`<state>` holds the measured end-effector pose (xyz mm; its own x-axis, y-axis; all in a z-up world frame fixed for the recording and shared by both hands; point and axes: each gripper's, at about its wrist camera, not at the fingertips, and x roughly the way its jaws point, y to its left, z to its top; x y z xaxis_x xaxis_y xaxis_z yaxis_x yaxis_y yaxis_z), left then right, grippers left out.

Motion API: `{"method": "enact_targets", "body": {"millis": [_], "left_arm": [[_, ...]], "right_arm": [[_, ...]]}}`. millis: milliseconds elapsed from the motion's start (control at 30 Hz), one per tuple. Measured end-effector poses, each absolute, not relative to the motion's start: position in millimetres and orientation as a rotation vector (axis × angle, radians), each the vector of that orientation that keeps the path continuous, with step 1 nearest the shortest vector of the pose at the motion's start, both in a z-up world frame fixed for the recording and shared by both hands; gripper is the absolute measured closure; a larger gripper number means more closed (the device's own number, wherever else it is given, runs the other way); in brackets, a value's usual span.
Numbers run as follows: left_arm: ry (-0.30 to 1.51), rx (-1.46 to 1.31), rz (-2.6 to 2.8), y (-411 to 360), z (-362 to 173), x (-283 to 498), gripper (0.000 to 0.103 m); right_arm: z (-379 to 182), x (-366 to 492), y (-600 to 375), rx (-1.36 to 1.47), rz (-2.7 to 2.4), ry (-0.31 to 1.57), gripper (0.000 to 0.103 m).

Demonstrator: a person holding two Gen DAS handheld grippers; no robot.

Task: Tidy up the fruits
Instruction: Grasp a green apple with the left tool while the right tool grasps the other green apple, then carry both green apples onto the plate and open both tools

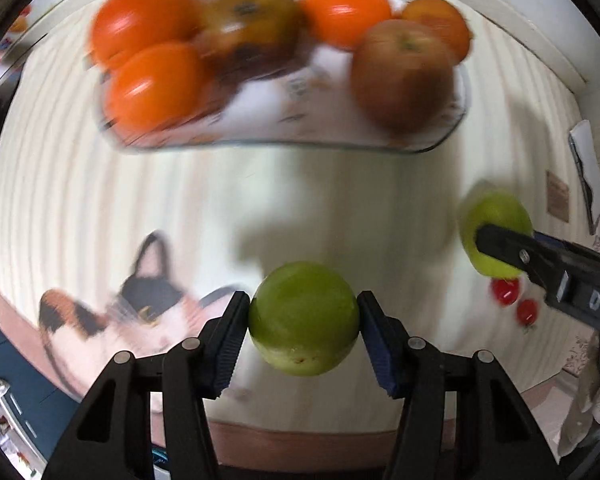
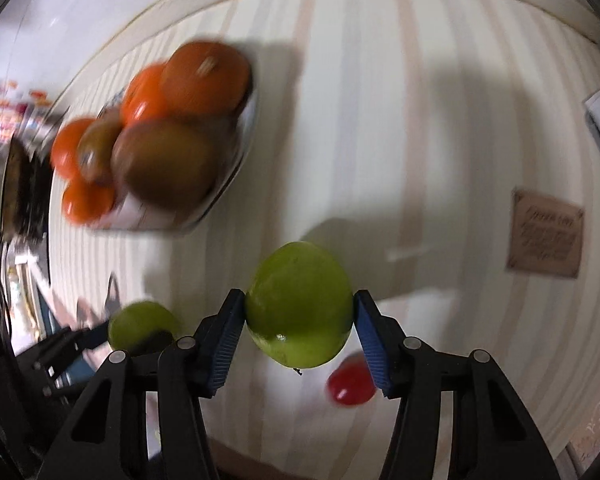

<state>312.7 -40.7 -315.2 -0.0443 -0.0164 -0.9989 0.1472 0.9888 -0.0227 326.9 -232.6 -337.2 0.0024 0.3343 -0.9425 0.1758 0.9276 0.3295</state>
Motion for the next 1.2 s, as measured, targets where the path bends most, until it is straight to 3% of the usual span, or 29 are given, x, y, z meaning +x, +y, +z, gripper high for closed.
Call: {"method": "enact_targets", "body": {"millis": [567, 867, 1033, 1200], "left_arm": [[1.601, 0.02, -0.05, 4, -319, 300, 0.051], [1.473, -0.049, -0.135, 11, -241, 324, 0.051], [1.413, -0.074, -0.189, 7, -192, 383, 0.05], [1.42, -0.017, -0.201, 4, -181, 436, 0.05]], "right_arm": [[-336, 305, -181, 0.311, 0.151, 1.588, 0.045], [-284, 329, -191, 0.411, 0.216, 1.481, 0.045], [-243, 375, -197, 0.421, 0.238, 1.383, 0.045], [-236, 422, -188, 0.397, 0.248, 1.357, 0.045]]}}
